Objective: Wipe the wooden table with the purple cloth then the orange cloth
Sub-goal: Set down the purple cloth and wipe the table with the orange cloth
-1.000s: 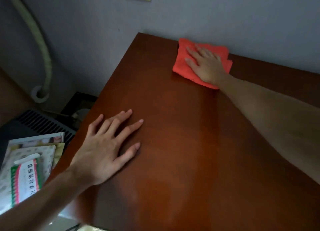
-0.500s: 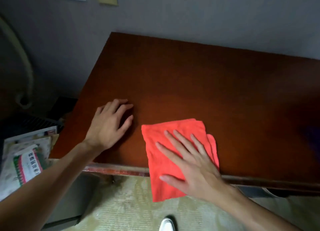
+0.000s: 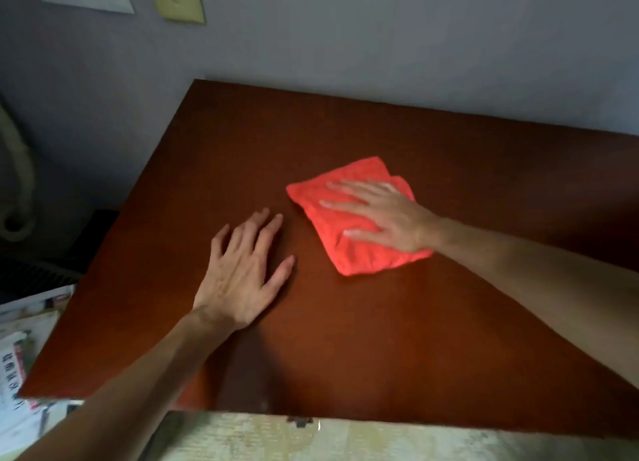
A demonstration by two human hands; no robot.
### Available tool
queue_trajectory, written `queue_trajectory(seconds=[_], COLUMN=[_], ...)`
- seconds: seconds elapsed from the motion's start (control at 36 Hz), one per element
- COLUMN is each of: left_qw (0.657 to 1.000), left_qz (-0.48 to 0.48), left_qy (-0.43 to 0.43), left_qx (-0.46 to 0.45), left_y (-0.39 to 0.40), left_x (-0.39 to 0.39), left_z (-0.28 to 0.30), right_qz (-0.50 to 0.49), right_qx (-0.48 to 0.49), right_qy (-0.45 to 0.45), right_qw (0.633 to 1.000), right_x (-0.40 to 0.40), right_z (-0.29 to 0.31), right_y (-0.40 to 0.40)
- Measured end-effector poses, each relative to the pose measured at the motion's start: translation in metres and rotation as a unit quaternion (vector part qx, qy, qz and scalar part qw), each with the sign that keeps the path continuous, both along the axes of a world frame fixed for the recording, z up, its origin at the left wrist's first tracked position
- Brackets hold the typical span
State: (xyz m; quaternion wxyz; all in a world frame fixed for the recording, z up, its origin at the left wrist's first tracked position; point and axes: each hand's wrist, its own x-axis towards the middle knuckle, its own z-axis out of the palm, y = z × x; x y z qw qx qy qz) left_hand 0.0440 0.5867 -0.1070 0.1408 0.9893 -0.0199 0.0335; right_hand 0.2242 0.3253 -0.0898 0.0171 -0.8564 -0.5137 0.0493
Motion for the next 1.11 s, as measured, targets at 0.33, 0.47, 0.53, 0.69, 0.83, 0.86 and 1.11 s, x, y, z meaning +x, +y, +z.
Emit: queue_trajectory(seconds=[0.33, 0.47, 0.53, 0.69, 0.83, 0.86, 1.11], left_qw=[0.999, 0.998, 0.998, 0.998, 0.998, 0.998, 0.998], left_qz=[-0.029, -0.034, -0.032, -0.036, -0.051, -0.048, -0.054], left_qy=[0.032, 0.029, 0.031, 0.03, 0.017, 0.015, -0.015], left_qx=[0.023, 0.037, 0.037, 0.037, 0.027, 0.022, 0.023], left_y=[0.002, 0.003, 0.003, 0.003, 0.003, 0.003, -0.006], left_x=[0.01, 0.011, 0.01, 0.01, 0.007, 0.008, -0.004], left_z=[0.0, 0.0, 0.0, 0.0, -0.001, 0.0, 0.01], right_qz=[-0.213, -0.265, -0.288, -0.404, -0.405, -0.401, -0.3], right_qx=[0.041, 0.053, 0.058, 0.07, 0.08, 0.079, 0.084], right_qy=[-0.016, -0.024, -0.02, 0.015, 0.016, 0.018, -0.024], right_qw=[0.976, 0.962, 0.956, 0.912, 0.911, 0.913, 0.95], right_x=[0.198, 0.214, 0.207, 0.153, 0.057, 0.034, -0.207], right_z=[0.001, 0.0, 0.001, -0.001, -0.004, -0.005, -0.015], right_y=[0.048, 0.056, 0.057, 0.056, 0.025, 0.018, -0.059])
